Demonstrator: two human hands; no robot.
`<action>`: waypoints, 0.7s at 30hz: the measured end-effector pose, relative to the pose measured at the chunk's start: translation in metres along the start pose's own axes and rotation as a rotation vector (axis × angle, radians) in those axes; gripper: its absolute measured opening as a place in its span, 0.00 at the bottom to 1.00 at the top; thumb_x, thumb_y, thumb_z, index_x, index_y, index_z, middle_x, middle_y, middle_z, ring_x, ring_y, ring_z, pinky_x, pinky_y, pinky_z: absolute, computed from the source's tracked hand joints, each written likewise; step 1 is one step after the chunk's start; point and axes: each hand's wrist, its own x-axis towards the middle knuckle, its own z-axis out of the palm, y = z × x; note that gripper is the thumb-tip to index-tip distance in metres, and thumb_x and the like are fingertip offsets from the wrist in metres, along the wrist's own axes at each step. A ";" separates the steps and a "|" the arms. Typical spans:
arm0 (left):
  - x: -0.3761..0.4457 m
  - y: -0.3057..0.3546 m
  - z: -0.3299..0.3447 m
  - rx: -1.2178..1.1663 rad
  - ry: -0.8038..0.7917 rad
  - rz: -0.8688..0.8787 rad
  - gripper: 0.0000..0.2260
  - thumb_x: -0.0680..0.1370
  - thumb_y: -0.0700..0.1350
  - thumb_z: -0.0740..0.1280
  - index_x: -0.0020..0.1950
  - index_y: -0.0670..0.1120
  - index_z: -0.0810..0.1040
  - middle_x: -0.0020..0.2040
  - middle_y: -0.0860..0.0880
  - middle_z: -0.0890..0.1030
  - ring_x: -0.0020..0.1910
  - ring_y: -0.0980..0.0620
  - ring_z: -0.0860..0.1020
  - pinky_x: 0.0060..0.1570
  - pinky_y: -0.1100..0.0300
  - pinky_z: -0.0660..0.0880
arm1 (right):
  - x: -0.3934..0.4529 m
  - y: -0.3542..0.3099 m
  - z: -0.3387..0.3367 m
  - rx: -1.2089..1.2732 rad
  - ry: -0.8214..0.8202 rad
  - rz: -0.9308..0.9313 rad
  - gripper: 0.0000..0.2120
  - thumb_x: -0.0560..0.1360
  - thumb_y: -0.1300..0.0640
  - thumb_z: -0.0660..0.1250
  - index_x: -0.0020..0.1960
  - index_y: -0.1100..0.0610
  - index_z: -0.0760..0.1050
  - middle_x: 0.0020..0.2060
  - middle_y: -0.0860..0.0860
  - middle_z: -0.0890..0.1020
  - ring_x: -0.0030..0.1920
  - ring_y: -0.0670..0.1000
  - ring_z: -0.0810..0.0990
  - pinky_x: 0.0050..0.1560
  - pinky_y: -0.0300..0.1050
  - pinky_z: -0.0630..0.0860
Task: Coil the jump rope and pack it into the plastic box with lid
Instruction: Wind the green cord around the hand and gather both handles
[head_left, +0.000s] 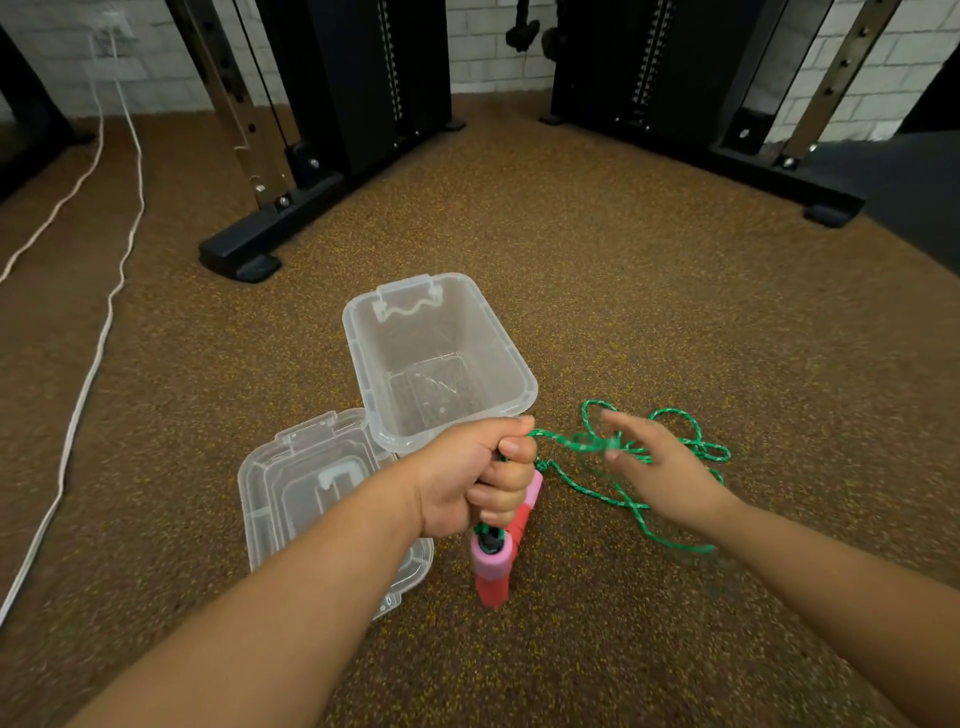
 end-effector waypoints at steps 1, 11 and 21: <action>0.000 0.000 0.000 -0.001 -0.010 -0.004 0.20 0.79 0.52 0.53 0.27 0.51 0.63 0.19 0.56 0.58 0.16 0.59 0.55 0.19 0.65 0.57 | -0.002 -0.010 0.000 0.024 -0.028 -0.124 0.22 0.77 0.62 0.64 0.69 0.49 0.68 0.64 0.49 0.73 0.66 0.46 0.68 0.66 0.31 0.58; -0.004 0.003 -0.010 -0.059 0.057 0.042 0.21 0.80 0.52 0.53 0.26 0.51 0.63 0.19 0.56 0.59 0.16 0.59 0.56 0.19 0.66 0.56 | -0.014 -0.055 0.017 0.535 -0.495 -0.191 0.09 0.76 0.58 0.62 0.47 0.50 0.80 0.36 0.45 0.82 0.42 0.46 0.75 0.50 0.42 0.70; -0.007 0.009 -0.024 -0.124 0.255 0.108 0.22 0.80 0.51 0.53 0.26 0.51 0.64 0.19 0.55 0.58 0.15 0.58 0.55 0.19 0.64 0.56 | -0.013 -0.028 -0.019 -0.070 0.174 -0.506 0.14 0.72 0.42 0.65 0.48 0.50 0.84 0.32 0.33 0.72 0.36 0.32 0.73 0.39 0.23 0.65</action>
